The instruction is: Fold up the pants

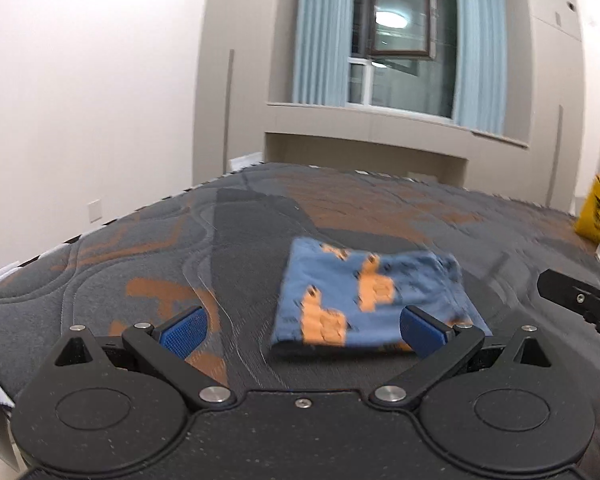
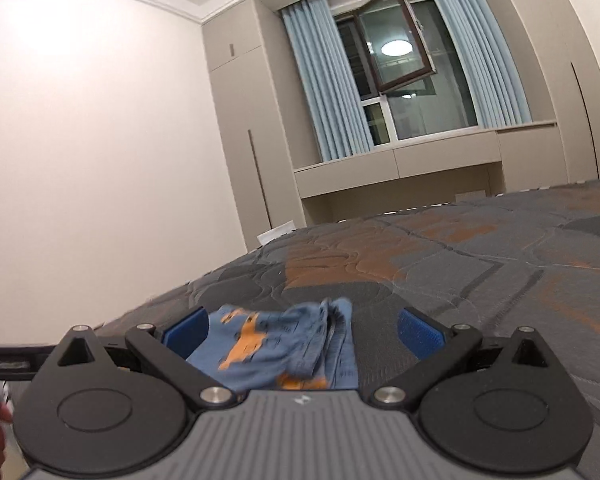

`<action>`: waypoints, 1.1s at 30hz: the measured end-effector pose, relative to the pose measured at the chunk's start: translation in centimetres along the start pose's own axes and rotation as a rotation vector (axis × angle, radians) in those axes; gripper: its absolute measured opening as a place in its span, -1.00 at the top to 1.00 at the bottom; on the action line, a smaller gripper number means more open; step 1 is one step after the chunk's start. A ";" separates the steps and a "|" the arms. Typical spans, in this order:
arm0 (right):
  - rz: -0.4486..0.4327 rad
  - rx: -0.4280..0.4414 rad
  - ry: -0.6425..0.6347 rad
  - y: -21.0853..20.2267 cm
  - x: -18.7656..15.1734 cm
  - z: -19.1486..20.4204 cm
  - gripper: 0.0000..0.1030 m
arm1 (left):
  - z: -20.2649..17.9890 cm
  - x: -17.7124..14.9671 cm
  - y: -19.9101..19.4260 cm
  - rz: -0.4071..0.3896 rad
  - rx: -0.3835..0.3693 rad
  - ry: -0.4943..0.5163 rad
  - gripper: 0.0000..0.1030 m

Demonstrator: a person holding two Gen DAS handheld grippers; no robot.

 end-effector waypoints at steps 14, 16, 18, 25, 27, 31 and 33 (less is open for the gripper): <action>-0.040 -0.099 -0.215 -10.1 -4.8 5.1 -1.00 | 0.3 -5.1 -6.4 -0.005 -0.010 -0.007 -0.99; -0.033 -0.091 -0.198 -10.7 -5.3 5.3 -1.00 | 0.6 -5.4 -7.2 -0.005 -0.012 0.006 -0.99; -0.027 -0.084 -0.178 -11.1 -5.6 5.3 -1.00 | 0.9 -5.7 -7.9 -0.012 -0.003 0.024 -0.99; -0.027 -0.082 -0.150 -12.4 -5.9 4.8 -1.00 | 2.1 -7.0 -9.1 -0.014 0.016 0.028 -0.99; -0.022 -0.077 -0.144 -12.6 -6.1 4.8 -1.00 | 2.2 -7.1 -9.1 -0.012 0.017 0.027 -0.99; -0.019 -0.080 -0.138 -12.5 -6.3 4.7 -1.00 | 2.2 -7.3 -9.0 -0.008 0.022 0.028 -0.99; -0.016 -0.082 -0.137 -12.5 -6.4 4.7 -1.00 | 2.3 -7.3 -8.9 -0.006 0.021 0.025 -0.99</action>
Point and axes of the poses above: each gripper's, at about its wrist camera, not at the fingertips, and y roughly the way its jaws point, z to its left, x to its top, the point moved 1 cm from there along y, roughly the way its jaws point
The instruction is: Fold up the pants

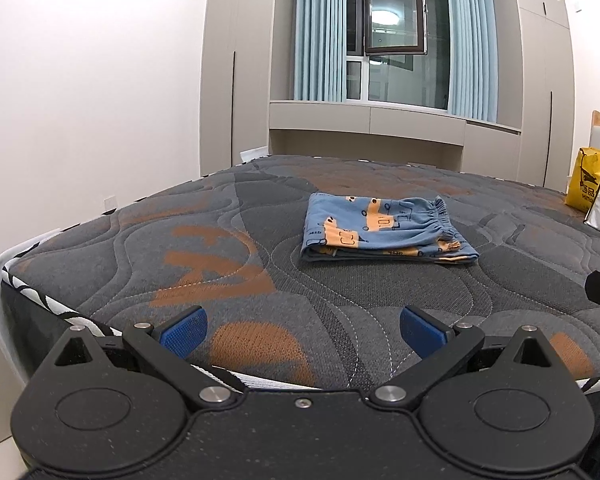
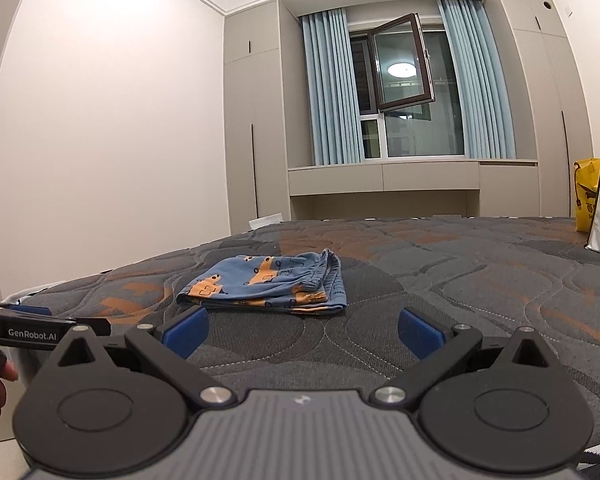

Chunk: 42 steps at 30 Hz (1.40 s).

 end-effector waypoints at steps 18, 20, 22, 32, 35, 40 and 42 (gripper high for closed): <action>0.018 0.010 0.048 0.5 -0.2 -1.0 -1.00 | -0.5 0.2 0.1 0.001 -0.002 0.022 -0.99; 0.016 0.010 0.048 0.5 -0.2 -1.0 -1.00 | -0.5 0.2 0.1 0.001 -0.001 0.025 -0.99; 0.017 0.012 0.049 0.5 -0.3 -1.0 -1.00 | -0.6 0.2 0.1 0.003 0.001 0.030 -0.99; 0.012 0.009 0.065 0.4 -0.2 -1.3 -1.00 | -0.7 0.2 0.1 0.005 0.002 0.037 -0.99; 0.010 0.010 0.064 0.3 -0.2 -1.3 -1.00 | -0.7 0.2 0.2 0.010 0.001 0.031 -0.99; 0.012 0.011 0.063 0.3 -0.2 -1.2 -1.00 | -0.6 0.2 0.2 0.014 0.005 0.026 -0.99; 0.011 0.011 0.064 0.3 -0.1 -1.2 -1.00 | -0.6 0.2 0.2 0.015 0.005 0.025 -0.99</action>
Point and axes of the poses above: each gripper's, at about its wrist camera, not at the fingertips, and y roughly the way its jaws point, z to its left, x to its top, the point moved 1 cm from there along y, roughly the way its jaws point
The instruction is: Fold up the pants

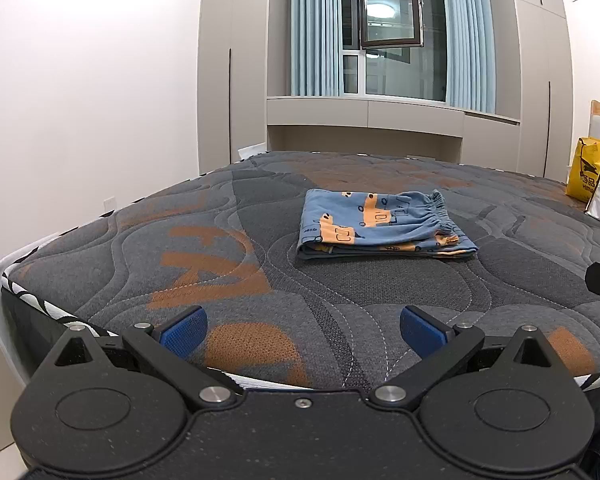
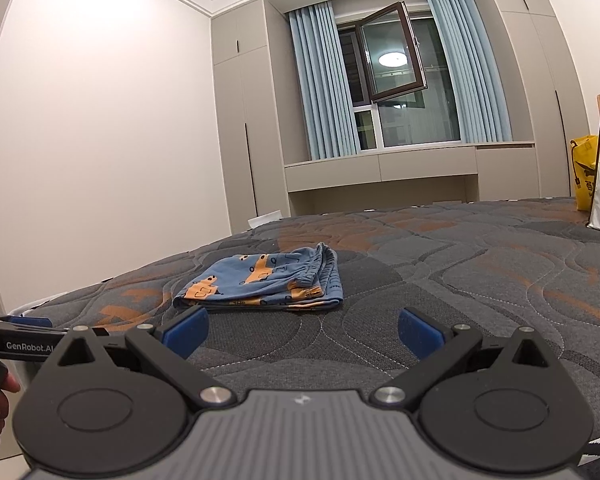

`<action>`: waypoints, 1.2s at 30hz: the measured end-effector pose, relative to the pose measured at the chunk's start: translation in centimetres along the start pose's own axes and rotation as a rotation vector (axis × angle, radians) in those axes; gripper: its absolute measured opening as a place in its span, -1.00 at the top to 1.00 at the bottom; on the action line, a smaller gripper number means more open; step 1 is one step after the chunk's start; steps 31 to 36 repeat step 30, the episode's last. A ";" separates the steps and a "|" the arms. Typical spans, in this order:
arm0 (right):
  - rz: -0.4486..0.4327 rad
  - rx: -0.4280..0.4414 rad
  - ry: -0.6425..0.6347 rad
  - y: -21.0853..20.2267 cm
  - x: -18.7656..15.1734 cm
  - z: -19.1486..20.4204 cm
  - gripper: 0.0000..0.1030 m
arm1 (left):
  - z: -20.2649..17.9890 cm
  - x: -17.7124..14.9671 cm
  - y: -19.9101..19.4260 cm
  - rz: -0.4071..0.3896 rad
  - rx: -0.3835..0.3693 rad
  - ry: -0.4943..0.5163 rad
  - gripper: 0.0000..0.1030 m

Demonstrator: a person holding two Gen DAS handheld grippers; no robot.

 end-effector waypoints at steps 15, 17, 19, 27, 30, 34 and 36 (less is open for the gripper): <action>0.007 0.001 -0.002 0.1 0.1 0.1 -1.00 | -0.4 0.4 0.2 -0.005 -0.011 0.000 -0.99; 0.009 0.001 -0.003 0.2 0.1 0.1 -1.00 | -0.3 0.4 0.4 -0.004 -0.010 -0.007 -0.99; 0.012 0.001 -0.003 0.4 0.1 0.1 -1.00 | -0.2 0.4 0.6 0.000 -0.008 -0.011 -0.99; 0.030 0.002 0.002 1.0 0.0 -0.1 -1.00 | -0.1 0.4 1.3 0.018 -0.009 -0.019 -0.99; 0.044 0.004 0.007 1.4 -0.1 -0.2 -1.00 | -0.1 0.4 1.7 0.024 -0.008 -0.021 -0.99; 0.044 0.004 0.007 1.4 -0.1 -0.2 -1.00 | -0.1 0.4 1.7 0.024 -0.008 -0.021 -0.99; 0.044 0.004 0.007 1.4 -0.1 -0.2 -1.00 | -0.1 0.4 1.7 0.024 -0.008 -0.021 -0.99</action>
Point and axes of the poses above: each gripper's, at about its wrist camera, not at the fingertips, and y roughly the way its jaws point, z to its left, x to its top, the point moved 1 cm from there along y, roughly the way its jaws point
